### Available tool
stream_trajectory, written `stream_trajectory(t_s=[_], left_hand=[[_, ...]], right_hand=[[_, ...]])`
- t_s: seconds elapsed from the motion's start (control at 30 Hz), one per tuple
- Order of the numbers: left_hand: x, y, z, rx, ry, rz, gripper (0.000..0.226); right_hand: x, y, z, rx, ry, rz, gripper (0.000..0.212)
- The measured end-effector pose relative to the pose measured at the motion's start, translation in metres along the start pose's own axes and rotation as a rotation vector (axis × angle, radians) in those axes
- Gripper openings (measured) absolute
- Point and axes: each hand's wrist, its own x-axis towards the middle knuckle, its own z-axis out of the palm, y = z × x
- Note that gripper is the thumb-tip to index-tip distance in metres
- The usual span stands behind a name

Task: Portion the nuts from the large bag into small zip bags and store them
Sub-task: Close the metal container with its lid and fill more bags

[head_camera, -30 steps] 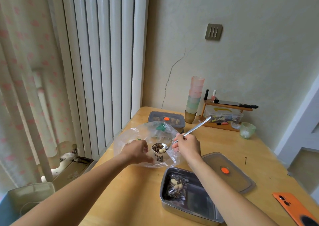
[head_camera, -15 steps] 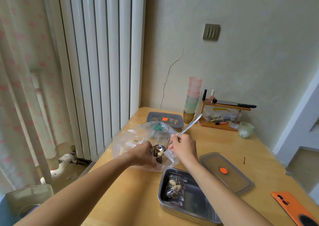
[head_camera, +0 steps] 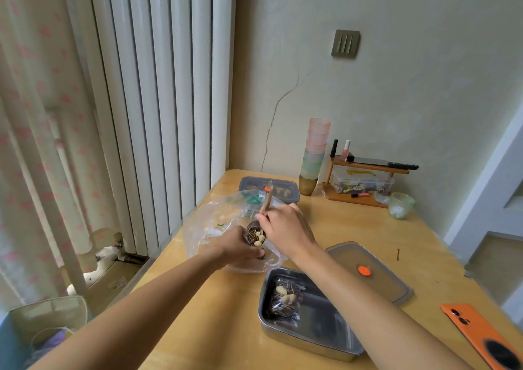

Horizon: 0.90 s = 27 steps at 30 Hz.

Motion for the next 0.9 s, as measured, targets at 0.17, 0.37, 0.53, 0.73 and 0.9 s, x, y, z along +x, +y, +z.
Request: stream_trajectory(t_s=[0.17, 0.37, 0.53, 0.73, 0.9], left_hand=[[0.001, -0.002, 0.001, -0.141, -0.013, -0.027, 0.054], [-0.001, 0.000, -0.001, -0.277, 0.003, -0.012, 0.041], [-0.003, -0.003, -0.004, -0.313, -0.057, 0.049, 0.024], [-0.004, -0.007, -0.006, -0.285, -0.081, 0.018, 0.035], [-0.002, -0.010, -0.007, -0.256, -0.090, -0.006, 0.041]], right_hand=[[-0.003, 0.000, 0.009, -0.099, 0.098, -0.047, 0.027], [-0.006, 0.004, 0.011, -0.069, 0.187, -0.035, 0.035], [-0.005, 0.004, 0.007, 0.088, 0.055, 0.038, 0.046], [0.004, 0.001, -0.007, 0.423, -0.020, 0.233, 0.027], [0.020, 0.001, -0.020, 0.403, -0.007, 0.241, 0.042]])
